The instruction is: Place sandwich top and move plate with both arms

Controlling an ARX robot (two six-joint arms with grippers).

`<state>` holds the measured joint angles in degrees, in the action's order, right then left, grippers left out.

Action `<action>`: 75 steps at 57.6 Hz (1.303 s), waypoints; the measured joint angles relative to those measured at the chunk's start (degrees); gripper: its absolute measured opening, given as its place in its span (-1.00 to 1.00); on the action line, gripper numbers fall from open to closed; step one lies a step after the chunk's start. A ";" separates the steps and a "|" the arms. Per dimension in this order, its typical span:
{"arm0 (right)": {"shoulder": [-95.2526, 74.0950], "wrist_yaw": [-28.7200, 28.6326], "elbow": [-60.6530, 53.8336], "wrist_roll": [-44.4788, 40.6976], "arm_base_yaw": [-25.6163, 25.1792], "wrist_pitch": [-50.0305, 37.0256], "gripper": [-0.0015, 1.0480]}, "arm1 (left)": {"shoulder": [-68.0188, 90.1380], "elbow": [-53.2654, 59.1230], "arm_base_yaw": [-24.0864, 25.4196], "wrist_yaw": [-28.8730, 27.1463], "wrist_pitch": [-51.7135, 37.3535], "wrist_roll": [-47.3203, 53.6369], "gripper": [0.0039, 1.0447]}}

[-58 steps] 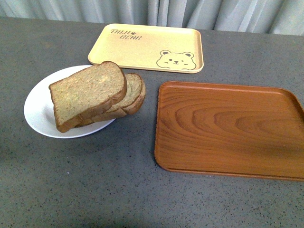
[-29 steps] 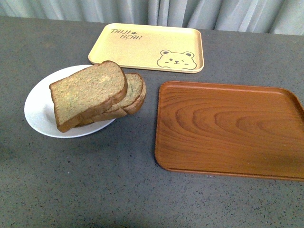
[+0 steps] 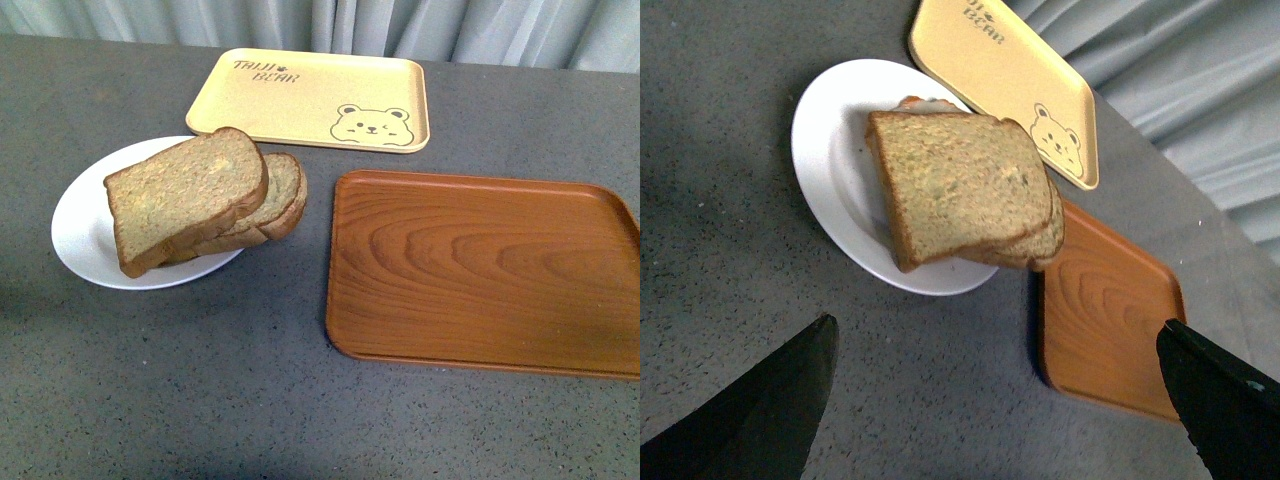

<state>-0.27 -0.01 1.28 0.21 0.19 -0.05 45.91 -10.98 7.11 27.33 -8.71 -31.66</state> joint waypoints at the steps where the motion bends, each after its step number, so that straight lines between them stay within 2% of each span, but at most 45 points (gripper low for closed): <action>1: 0.00 0.00 0.00 0.00 0.00 0.00 0.50 | 4.57 -0.52 0.48 -0.04 -3.76 -1.33 0.83; 4: 0.00 0.00 0.00 0.00 0.00 0.00 0.76 | 16.68 -2.64 1.51 -0.09 -12.94 -4.61 0.83; 6: 0.00 -0.02 0.00 0.02 0.00 0.00 0.85 | 23.78 -4.42 2.05 -0.44 -17.79 -6.29 0.83; 10: 0.00 0.00 0.00 0.00 0.00 0.00 0.82 | 36.76 -7.41 2.73 -0.74 -25.59 -10.14 0.83; 21: 0.00 0.00 0.00 0.00 0.00 0.00 0.82 | 56.33 -11.93 4.55 -2.64 -37.97 -20.06 0.83; 36: 0.00 -0.02 0.00 0.00 0.00 0.00 0.82 | 64.48 -15.78 4.87 -3.43 -41.44 -25.07 0.83; 49: 0.00 0.00 0.00 0.00 0.00 0.02 0.82 | 70.58 -19.52 0.81 -4.68 -43.15 -27.87 0.83; 75: 0.00 0.00 0.00 0.00 0.00 0.02 0.82 | 75.69 -26.01 -2.97 -5.46 -44.70 -33.68 0.83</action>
<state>-0.27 -0.01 1.28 0.21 0.19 -0.03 121.60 -36.99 4.14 21.87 -53.41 -65.34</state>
